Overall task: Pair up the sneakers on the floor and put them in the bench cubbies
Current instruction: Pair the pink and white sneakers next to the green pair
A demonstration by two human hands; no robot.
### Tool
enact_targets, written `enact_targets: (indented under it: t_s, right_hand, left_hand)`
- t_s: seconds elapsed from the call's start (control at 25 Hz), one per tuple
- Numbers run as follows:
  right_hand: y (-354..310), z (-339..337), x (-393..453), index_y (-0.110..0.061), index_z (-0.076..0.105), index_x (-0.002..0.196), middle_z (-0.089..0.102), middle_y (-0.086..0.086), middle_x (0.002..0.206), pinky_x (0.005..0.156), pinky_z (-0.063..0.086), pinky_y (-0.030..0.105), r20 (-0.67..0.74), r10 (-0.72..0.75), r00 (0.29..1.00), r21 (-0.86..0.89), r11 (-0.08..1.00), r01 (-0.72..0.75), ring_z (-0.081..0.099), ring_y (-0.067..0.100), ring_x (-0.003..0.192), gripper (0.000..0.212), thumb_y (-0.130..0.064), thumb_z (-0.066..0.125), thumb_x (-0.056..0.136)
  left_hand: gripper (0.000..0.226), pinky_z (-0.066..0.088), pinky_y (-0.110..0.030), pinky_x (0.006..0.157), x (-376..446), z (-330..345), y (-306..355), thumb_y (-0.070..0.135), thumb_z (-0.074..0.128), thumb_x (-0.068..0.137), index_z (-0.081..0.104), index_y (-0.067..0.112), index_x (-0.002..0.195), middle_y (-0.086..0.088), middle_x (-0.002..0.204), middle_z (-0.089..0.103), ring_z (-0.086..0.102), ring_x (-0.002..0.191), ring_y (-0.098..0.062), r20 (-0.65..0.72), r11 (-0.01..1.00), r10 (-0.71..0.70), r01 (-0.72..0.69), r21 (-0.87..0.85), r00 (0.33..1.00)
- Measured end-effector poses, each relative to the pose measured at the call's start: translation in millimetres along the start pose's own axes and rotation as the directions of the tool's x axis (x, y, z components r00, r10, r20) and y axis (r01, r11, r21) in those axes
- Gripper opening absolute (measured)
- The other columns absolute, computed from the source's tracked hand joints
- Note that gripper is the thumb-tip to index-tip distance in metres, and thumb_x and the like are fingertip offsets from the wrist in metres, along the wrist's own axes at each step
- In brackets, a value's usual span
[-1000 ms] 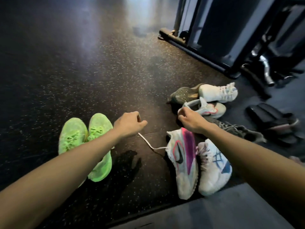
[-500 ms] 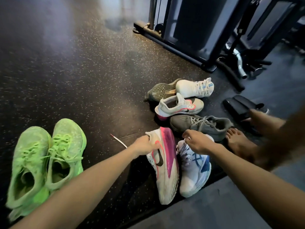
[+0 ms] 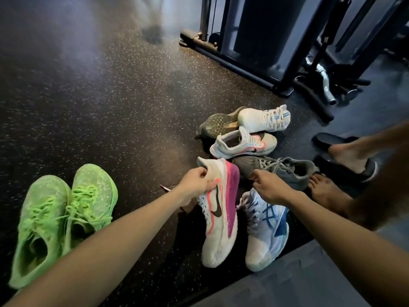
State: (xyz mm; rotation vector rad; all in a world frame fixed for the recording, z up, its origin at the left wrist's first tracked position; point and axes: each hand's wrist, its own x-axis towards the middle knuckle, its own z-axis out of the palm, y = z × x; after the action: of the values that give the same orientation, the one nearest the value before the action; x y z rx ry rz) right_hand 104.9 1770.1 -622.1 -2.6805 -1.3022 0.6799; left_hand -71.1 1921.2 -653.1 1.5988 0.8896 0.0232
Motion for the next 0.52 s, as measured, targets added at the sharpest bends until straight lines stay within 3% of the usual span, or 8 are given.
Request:
enact_targets:
  t_s: [0.2,0.32,0.44,0.52]
  right_hand:
    - [-15.8,-16.2,-0.6,-0.018,0.049,0.131,0.054,0.006,0.134,0.106,0.040,0.042,-0.234,-0.125,0.964,0.167,0.972,0.166,0.051,0.023,0.123,0.047,-0.008,0.050,0.085]
    - [-27.1,-29.8,3.4,-0.020,0.050,0.130,0.054,0.007,0.133,0.103,0.042,0.045,-0.335,-0.154,0.930,0.172,0.960,0.221,0.052,0.024,0.120,0.043,-0.011,0.049,0.089]
    - [-37.7,-45.4,19.3,-0.018,0.049,0.132,0.052,0.008,0.136,0.102,0.042,0.043,-0.333,-0.133,0.934,0.149,0.970,0.191,0.052,0.026,0.121,0.039,-0.016,0.050,0.093]
    - [-46.3,-50.5,33.0,-0.014,0.048,0.132,0.051,0.008,0.136,0.103,0.040,0.040,-0.265,-0.101,0.959,0.138,0.980,0.141,0.049,0.025,0.124,0.040,-0.019,0.053,0.093]
  left_hand:
    - [0.037,0.051,-0.048,0.090,-12.9,-24.4,24.7,0.050,0.073,0.066,0.068,0.030,0.096,0.011,0.095,0.072,0.067,0.097,-0.017,0.016,0.928,0.186,-0.181,0.325,0.982]
    - [0.029,0.050,-0.040,0.089,-21.7,-32.1,37.7,0.034,0.077,0.078,0.066,0.035,0.105,0.015,0.104,0.070,0.063,0.101,-0.014,0.067,0.803,0.296,-0.287,0.522,0.953]
    - [0.027,0.045,-0.028,0.074,-38.6,-38.6,46.0,0.026,0.070,0.085,0.064,0.038,0.107,0.020,0.108,0.066,0.059,0.094,-0.008,0.192,0.619,0.361,-0.389,0.682,0.913]
    - [0.024,0.037,-0.028,0.073,-50.9,-42.1,47.2,0.020,0.061,0.087,0.062,0.037,0.105,0.019,0.113,0.062,0.057,0.101,-0.010,0.281,0.387,0.422,-0.452,0.803,0.862]
